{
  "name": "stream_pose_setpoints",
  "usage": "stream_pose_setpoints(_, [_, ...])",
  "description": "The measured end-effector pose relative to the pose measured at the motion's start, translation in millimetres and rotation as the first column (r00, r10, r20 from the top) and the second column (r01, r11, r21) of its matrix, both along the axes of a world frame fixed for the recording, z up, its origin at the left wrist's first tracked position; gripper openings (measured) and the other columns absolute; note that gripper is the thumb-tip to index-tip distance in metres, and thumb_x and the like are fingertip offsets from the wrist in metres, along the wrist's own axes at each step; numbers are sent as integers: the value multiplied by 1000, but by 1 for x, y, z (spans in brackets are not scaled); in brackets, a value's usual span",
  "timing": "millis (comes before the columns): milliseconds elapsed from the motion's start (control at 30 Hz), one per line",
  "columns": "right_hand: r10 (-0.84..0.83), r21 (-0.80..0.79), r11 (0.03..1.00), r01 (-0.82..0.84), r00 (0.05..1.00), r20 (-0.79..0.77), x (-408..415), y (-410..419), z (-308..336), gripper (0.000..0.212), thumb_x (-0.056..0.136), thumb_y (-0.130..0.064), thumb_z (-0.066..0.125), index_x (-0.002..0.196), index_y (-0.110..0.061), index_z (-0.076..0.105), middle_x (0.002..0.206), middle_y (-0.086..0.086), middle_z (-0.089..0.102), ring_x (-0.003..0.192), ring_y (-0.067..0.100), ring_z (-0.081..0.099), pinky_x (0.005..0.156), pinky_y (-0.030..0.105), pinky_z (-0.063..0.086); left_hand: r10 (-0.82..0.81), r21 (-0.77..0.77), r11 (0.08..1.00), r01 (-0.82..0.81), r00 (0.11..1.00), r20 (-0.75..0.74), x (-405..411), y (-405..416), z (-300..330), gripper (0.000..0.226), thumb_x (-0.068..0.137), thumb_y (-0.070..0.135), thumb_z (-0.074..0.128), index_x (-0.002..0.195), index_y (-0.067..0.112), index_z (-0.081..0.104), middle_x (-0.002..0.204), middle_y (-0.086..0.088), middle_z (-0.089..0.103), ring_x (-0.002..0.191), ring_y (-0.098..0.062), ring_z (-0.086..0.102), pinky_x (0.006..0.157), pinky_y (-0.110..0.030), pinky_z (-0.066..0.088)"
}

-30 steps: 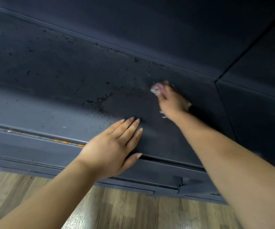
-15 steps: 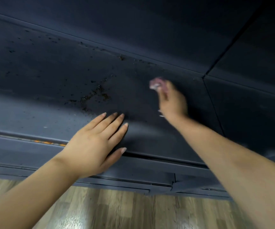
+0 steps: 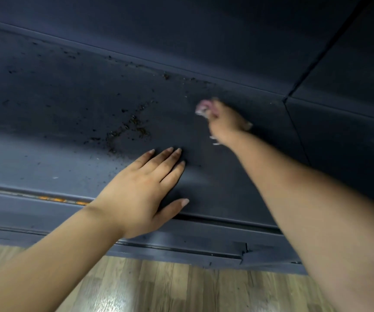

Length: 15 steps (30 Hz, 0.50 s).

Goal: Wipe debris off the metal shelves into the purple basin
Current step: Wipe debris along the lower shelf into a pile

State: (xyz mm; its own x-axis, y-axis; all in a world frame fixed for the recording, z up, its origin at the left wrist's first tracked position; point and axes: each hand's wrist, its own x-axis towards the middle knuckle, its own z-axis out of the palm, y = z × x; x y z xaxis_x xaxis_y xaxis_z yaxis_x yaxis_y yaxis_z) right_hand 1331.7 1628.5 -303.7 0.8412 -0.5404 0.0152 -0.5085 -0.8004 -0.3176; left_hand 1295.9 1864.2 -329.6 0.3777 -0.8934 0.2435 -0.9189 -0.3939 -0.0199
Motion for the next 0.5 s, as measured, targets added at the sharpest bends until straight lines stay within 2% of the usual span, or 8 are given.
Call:
stream_pose_setpoints(100, [254, 66, 965, -254, 967, 13, 23, 60, 5, 36, 101, -23, 37, 137, -19, 41, 123, 10, 57, 96, 23, 56, 85, 39, 48, 2, 23, 1000, -2, 1000, -13, 1, 1, 0, 67, 94, 50, 31, 133, 0, 53, 142, -19, 47, 132, -32, 45, 108, -42, 25])
stream_pose_setpoints(133, [306, 90, 948, -306, 952, 16, 26, 73, 7, 38, 102, -24, 36, 139, -18, 39, 128, 9, 55, 100, 23, 55, 88, 38, 47, 3, 32, 999, -2, 1000, -18, 1, 1, 0, 68, 95, 50, 30, 134, 0, 52, 143, -19, 46, 132, -32, 44, 108, -42, 25])
stream_pose_setpoints(200, [367, 105, 926, -364, 930, -7, 25, 83, 13, 40, 102, -25, 35, 142, -17, 36, 139, 9, 47, 118, 27, 50, 97, 38, 42, 1, 41, 999, 0, 1000, -21, 1, 1, 2, 67, 96, 50, 28, 135, 0, 51, 143, -18, 45, 133, -31, 44, 108, -41, 24])
stream_pose_setpoints(267, [381, 117, 918, -378, 925, 0, 14, 75, 19, 38, 102, -24, 35, 140, -18, 39, 134, 9, 53, 116, 28, 53, 94, 40, 45, 7, 37, 999, -6, 1000, -28, 1, 1, 3, 66, 98, 48, 25, 134, 1, 52, 142, -18, 47, 131, -31, 46, 107, -41, 24])
stream_pose_setpoints(333, [334, 37, 941, -337, 941, 60, -7, 53, 21, 33, 102, -24, 35, 134, -24, 45, 123, 6, 60, 103, 27, 59, 84, 42, 49, 28, 16, 999, -28, 999, -40, 2, 0, 5, 67, 100, 47, 19, 134, 1, 53, 141, -18, 49, 130, -31, 47, 107, -41, 24])
stream_pose_setpoints(367, [282, -31, 959, -281, 952, 115, -20, 37, 20, 32, 101, -23, 36, 131, -27, 47, 124, 4, 60, 101, 27, 60, 81, 40, 49, 47, 1, 999, -47, 998, -47, 3, -1, 5, 68, 101, 47, 17, 133, 1, 54, 140, -18, 49, 130, -32, 48, 107, -41, 23])
stream_pose_setpoints(433, [128, -125, 987, -103, 969, 213, -45, -4, 17, 31, 100, -21, 38, 128, -26, 51, 126, 4, 59, 100, 29, 60, 74, 33, 44, 96, -27, 995, -97, 994, -45, 8, -6, 7, 70, 101, 48, 15, 130, 0, 57, 138, -20, 51, 127, -33, 50, 106, -40, 23])
stream_pose_setpoints(500, [-63, -142, 986, 92, 979, 196, -67, -51, 13, 28, 101, -24, 37, 124, -21, 52, 121, 11, 60, 92, 30, 60, 67, 30, 37, 138, -41, 989, -140, 990, -33, 16, -11, 7, 70, 100, 48, 16, 127, -1, 59, 136, -21, 52, 125, -35, 51, 106, -39, 21])
